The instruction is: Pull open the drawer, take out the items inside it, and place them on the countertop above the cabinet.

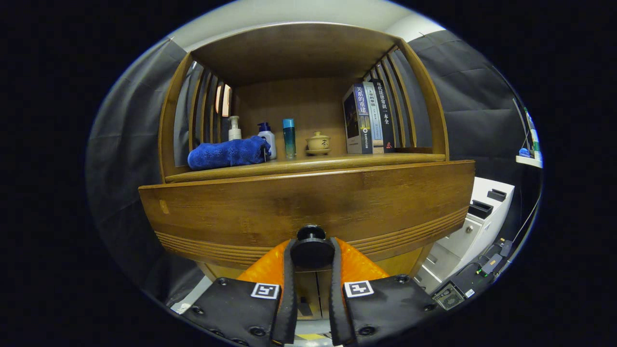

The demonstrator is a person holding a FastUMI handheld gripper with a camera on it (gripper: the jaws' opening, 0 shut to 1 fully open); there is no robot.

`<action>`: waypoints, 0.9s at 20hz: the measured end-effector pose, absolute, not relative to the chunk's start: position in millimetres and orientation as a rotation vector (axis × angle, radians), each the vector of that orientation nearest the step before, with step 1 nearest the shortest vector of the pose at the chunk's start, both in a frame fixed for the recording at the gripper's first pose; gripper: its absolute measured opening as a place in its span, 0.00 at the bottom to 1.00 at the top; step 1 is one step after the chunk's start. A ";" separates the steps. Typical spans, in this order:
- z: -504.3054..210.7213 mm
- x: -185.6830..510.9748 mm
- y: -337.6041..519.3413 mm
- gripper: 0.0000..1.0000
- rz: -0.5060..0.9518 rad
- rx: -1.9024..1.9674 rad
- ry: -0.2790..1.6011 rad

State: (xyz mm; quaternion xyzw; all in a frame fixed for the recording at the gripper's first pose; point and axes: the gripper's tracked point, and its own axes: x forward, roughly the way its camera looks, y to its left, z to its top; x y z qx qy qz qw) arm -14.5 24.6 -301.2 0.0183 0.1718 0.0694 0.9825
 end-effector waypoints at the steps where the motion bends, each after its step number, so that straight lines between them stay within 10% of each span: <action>1: -300.1 -17.4 24.6 0.36 0.139 0.041 0.343; 18: -292.1 -71.0 19.2 0.35 0.153 0.009 0.361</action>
